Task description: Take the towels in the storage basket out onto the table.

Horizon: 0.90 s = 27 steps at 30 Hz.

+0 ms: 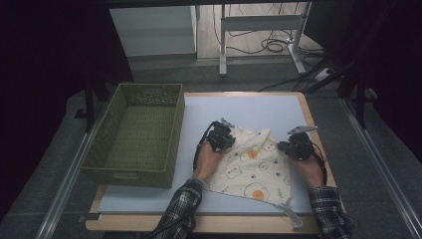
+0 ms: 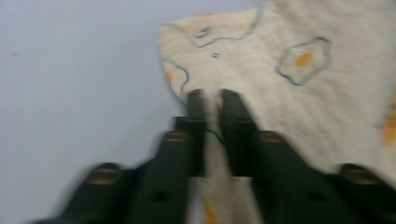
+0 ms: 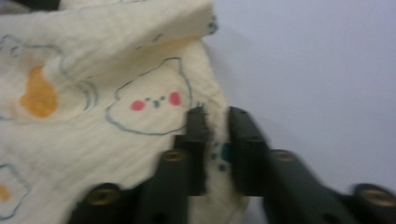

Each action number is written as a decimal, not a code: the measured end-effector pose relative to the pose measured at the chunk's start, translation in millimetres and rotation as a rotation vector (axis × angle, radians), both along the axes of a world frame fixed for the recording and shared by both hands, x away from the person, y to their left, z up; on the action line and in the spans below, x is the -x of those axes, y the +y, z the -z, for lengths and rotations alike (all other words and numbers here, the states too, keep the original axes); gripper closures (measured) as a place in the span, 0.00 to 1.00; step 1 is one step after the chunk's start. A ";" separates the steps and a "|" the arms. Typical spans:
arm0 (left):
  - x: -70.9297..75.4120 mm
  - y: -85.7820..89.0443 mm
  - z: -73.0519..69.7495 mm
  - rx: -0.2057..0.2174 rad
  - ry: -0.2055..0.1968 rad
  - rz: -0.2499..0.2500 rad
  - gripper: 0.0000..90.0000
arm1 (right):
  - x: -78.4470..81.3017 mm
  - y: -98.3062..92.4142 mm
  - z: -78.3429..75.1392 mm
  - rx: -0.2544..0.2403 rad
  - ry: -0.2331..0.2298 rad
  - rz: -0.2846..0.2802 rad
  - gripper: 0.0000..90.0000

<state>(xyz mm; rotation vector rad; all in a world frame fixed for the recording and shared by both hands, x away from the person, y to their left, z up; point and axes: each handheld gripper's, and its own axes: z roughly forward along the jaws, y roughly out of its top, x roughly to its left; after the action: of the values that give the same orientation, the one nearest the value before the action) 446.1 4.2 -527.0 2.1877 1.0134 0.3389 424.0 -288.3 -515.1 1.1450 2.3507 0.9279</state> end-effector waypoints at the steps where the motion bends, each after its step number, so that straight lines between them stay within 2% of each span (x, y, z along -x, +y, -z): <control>1: 1.8 -0.6 -2.9 -0.027 -0.033 -0.012 0.97 | 1.4 2.4 -2.2 0.027 0.001 0.002 0.97; 2: 3.2 2.2 -8.0 -0.030 -0.064 -0.022 0.98 | 2.5 3.9 -6.3 0.050 0.000 0.004 0.98; 3: 3.9 7.4 -15.2 -0.010 -0.086 -0.037 0.98 | 3.9 3.5 -12.9 0.059 -0.020 0.003 0.98; 6: 10.0 28.3 -44.5 0.036 -0.186 -0.086 0.97 | 10.2 -4.4 -45.0 0.023 -0.101 0.032 0.98; 8: 14.1 39.1 -57.3 0.041 -0.227 -0.113 0.94 | 14.9 -11.0 -64.7 -0.015 -0.163 0.050 0.94; 9: 13.8 41.5 -58.6 0.022 -0.227 -0.134 0.81 | 15.1 -13.9 -69.5 -0.032 -0.177 0.066 0.78; 10: 11.3 43.1 -57.2 -0.011 -0.191 -0.144 0.65 | 12.7 -16.1 -69.6 -0.024 -0.163 0.084 0.66; 11: 11.0 44.2 -53.7 -0.031 -0.169 -0.155 0.59 | 9.0 -18.2 -65.9 0.005 -0.124 0.100 0.63; 12: 12.7 46.5 -50.6 -0.046 -0.178 -0.156 0.58 | 7.4 -21.0 -60.8 0.034 -0.108 0.113 0.63; 13: 14.8 49.1 -48.0 -0.046 -0.180 -0.159 0.56 | 7.4 -24.9 -56.1 0.035 -0.104 0.123 0.63; 15: 15.6 52.6 -43.5 -0.024 -0.155 -0.156 0.54 | 8.0 -34.3 -49.3 -0.018 -0.082 0.140 0.62; 16: 15.5 53.0 -41.8 -0.026 -0.149 -0.156 0.53 | 8.2 -38.1 -46.8 -0.035 -0.073 0.148 0.62; 18: 14.9 52.6 -38.7 -0.029 -0.139 -0.156 0.51 | 8.3 -42.0 -43.3 -0.033 -0.062 0.156 0.62; 22: 11.0 50.8 -31.2 -0.004 -0.113 -0.148 0.51 | 5.1 -44.3 -38.4 -0.025 -0.060 0.159 0.63; 27: 1.7 49.4 -17.5 0.017 -0.082 -0.146 0.51 | -4.5 -46.2 -27.0 -0.053 -0.051 0.176 0.77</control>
<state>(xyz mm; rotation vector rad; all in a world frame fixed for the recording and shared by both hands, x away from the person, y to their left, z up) 444.4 53.6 -509.5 2.0723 1.1293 0.4817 428.5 -334.5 -488.0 1.3094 2.1567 0.9503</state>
